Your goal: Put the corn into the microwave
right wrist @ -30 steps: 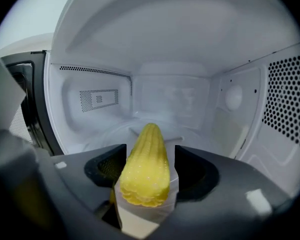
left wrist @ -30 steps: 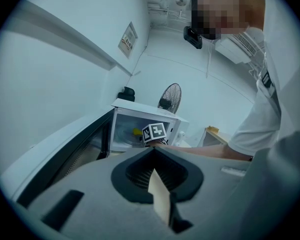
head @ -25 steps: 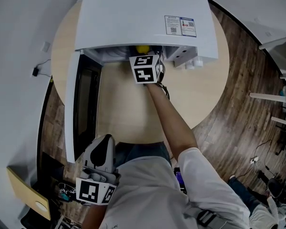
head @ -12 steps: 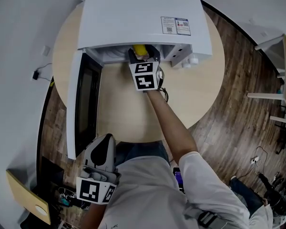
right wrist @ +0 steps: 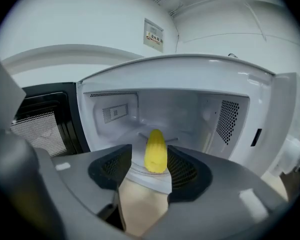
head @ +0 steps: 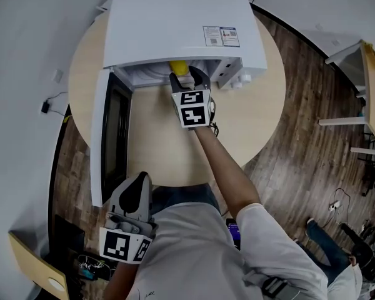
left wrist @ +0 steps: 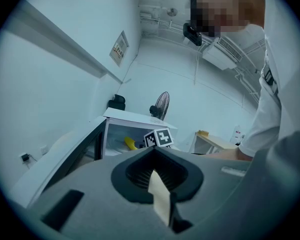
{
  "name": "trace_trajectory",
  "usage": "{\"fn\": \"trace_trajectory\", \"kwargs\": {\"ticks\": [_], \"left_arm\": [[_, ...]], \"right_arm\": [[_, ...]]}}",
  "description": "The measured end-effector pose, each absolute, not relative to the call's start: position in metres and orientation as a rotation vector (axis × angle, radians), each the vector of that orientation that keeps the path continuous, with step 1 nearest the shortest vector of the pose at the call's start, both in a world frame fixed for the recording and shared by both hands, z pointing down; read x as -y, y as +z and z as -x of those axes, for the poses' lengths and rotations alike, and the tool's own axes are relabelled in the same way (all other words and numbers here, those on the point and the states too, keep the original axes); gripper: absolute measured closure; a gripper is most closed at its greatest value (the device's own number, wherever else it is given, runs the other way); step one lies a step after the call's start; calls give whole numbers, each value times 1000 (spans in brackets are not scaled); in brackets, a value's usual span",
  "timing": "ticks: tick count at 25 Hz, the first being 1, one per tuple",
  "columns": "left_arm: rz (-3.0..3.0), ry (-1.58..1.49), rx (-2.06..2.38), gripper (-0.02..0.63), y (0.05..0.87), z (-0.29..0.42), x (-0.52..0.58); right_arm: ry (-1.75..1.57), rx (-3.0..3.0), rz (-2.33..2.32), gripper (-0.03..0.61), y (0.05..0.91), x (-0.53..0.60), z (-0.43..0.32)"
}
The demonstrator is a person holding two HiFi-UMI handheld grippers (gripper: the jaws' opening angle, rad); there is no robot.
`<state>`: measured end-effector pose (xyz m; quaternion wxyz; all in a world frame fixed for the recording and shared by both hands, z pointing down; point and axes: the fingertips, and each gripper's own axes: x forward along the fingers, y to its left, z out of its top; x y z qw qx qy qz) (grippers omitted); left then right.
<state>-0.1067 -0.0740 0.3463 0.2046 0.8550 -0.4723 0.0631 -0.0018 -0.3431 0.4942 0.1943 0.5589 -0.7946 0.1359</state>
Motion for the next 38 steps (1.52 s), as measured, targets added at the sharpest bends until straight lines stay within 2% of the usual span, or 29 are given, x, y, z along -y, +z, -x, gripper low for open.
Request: {"fn": "trace_trajectory", "kwargs": {"ticks": [19, 29, 31, 32, 38], "left_arm": [[-2424, 74, 1272, 617, 335, 118, 62], [-2463, 14, 1221, 617, 326, 113, 65], [-2462, 15, 1214, 617, 326, 115, 65], [-2461, 15, 1211, 617, 327, 116, 64], [-2465, 4, 1225, 617, 325, 124, 68]], "right_arm": [[524, 2339, -1570, 422, 446, 280, -1], [479, 2341, -1555, 495, 424, 237, -15], [447, 2333, -1587, 555, 415, 225, -19], [434, 2331, -1597, 565, 411, 219, -21], [468, 2369, -1547, 565, 400, 189, -18]]}}
